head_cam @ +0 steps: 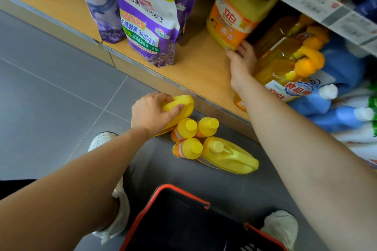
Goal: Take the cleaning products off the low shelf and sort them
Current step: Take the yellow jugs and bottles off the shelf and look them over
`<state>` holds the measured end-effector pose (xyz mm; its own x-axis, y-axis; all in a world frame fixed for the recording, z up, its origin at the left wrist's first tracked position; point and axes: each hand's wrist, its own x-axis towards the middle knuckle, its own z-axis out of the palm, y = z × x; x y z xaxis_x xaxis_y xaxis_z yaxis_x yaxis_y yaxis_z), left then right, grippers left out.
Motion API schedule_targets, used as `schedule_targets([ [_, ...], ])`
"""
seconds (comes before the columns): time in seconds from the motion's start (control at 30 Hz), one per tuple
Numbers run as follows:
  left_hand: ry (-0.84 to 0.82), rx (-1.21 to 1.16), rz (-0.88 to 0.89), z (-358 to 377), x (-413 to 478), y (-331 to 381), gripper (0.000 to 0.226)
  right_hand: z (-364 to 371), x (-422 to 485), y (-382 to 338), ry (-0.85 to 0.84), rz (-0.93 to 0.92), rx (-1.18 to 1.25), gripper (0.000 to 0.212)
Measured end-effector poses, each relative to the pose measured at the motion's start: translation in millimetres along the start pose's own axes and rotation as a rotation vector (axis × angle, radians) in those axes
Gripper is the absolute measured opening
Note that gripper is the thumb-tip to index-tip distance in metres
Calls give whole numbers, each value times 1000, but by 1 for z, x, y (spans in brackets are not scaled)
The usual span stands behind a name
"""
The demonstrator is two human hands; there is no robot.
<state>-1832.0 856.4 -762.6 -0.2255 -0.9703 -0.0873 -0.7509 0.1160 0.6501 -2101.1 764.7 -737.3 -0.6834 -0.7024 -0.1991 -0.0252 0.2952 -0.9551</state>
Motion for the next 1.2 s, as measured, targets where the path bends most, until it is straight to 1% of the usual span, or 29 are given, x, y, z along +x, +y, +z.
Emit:
schedule_targets([
  [0.03,2,1,1,1,0,-1,58,0,1,0,22,9,4,65],
  [0.07,3,0,2,1,0,-1,58,2,2,-1,46,17,11,68],
  [0.17,-1,-15,4,1,0,-2,57,10,9,-6,70,4,30,94],
  [0.2,-4,-18,5,1,0,-2,57,14,12,-7,66,-7,29,100],
  [0.27,-7,-12,8,1,0,-2,56,22,19,-9,74,-15,-2,106],
  [0.4,-13,-12,21,1,0,-3,57,32,33,-11,134,-19,-26,104],
  [0.5,-11,-8,36,1,-1,-3,56,30,31,-8,144,-69,-18,93],
  [0.6,-4,-8,38,1,-1,-3,55,29,11,2,186,-116,-9,80],
  [0.67,-6,-5,36,2,-1,-3,55,28,-11,10,205,-137,-1,76],
  [0.73,-12,5,41,2,-2,-3,57,23,-33,19,177,-163,8,75],
  [0.83,-25,25,49,2,-2,-3,58,10,-60,27,111,-201,-14,77],
  [0.93,-26,31,53,1,-2,-4,57,1,-76,21,63,-296,-11,93],
  [1.0,-27,34,57,2,-2,-4,57,1,-79,11,47,-345,19,98],
  [1.2,-39,52,67,1,0,-6,58,-3,-83,-8,32,-338,6,85],
])
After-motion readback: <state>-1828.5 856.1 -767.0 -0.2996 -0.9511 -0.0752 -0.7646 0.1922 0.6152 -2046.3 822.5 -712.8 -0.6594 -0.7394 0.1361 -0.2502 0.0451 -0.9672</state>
